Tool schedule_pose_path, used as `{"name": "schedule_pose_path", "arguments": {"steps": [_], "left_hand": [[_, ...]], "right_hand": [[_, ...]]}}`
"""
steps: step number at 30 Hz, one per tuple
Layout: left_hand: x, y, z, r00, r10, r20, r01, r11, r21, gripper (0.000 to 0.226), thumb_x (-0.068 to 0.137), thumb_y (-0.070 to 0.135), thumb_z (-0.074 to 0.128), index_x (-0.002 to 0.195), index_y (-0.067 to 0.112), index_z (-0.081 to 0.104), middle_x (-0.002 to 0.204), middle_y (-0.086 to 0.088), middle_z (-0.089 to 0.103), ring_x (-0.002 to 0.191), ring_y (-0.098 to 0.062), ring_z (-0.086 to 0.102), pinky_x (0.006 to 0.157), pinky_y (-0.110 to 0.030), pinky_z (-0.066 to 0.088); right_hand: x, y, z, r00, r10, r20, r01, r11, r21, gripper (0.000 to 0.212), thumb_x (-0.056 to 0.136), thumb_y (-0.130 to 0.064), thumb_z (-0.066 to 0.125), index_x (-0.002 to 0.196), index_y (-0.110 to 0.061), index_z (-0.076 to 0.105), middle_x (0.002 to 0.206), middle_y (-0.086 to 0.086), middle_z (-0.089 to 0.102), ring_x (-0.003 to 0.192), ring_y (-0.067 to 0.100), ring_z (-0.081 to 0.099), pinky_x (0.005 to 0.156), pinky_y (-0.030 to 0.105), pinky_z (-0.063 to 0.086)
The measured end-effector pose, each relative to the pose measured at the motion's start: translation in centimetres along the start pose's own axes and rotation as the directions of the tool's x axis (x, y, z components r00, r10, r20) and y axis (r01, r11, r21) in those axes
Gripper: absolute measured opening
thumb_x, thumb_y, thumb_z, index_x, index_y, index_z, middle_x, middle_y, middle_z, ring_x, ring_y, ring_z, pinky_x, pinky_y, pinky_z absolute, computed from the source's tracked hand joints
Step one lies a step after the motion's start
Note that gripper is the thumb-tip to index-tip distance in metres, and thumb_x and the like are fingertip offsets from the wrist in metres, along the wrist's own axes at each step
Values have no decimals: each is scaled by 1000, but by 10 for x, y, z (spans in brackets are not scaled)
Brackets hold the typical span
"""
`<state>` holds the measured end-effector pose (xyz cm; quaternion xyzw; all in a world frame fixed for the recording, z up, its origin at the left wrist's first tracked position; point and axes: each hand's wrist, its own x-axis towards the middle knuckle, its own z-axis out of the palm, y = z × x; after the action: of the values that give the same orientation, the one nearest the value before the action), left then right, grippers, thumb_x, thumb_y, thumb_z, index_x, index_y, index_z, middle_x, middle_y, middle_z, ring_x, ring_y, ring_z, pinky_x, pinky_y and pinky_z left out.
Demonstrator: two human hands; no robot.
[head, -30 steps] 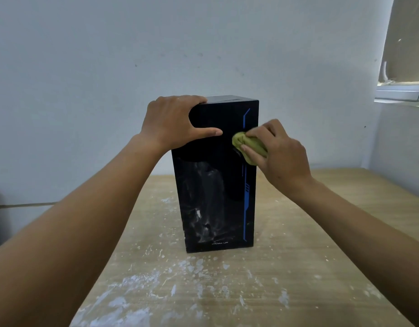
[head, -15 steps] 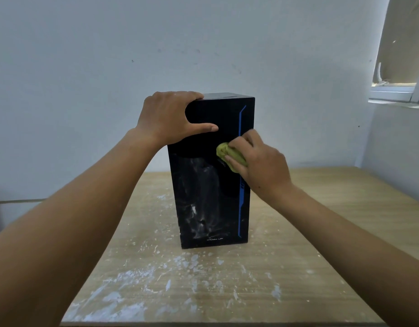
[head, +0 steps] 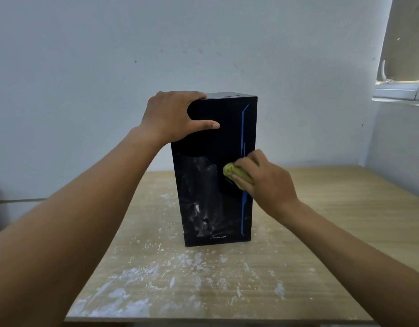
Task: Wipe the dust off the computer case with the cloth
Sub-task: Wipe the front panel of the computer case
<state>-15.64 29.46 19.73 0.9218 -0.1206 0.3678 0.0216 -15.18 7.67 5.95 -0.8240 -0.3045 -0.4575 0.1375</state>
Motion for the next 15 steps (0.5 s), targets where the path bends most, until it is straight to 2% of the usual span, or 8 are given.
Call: {"name": "schedule_pose_path", "arguments": {"steps": [6, 10, 15], "left_hand": [[0, 1, 0, 1000, -10, -15, 9, 1000, -19, 80, 69, 79, 61, 135, 33, 56, 132, 8, 62, 122, -21, 57, 96, -34, 41], [1, 1, 1, 1000, -11, -12, 11, 1000, -12, 81, 69, 80, 60, 135, 32, 55, 134, 7, 61, 123, -21, 56, 96, -35, 41], [2, -1, 1, 1000, -6, 0, 6, 1000, 2, 84, 68, 82, 58, 136, 33, 54, 134, 7, 61, 122, -22, 57, 94, -35, 42]], "right_hand": [[48, -7, -16, 989, 63, -133, -59, 998, 35, 25, 89, -37, 66, 103, -17, 64, 99, 6, 55, 57, 20, 54, 47, 26, 46], [51, -19, -5, 989, 70, -130, -64, 997, 50, 25, 89, -36, 65, 104, -16, 63, 98, 5, 54, 55, 20, 53, 46, 26, 44], [33, -27, 10, 996, 4, -89, -2, 1000, 25, 23, 88, -34, 67, 100, -15, 63, 95, 4, 55, 53, 17, 49, 43, 24, 41]]}}
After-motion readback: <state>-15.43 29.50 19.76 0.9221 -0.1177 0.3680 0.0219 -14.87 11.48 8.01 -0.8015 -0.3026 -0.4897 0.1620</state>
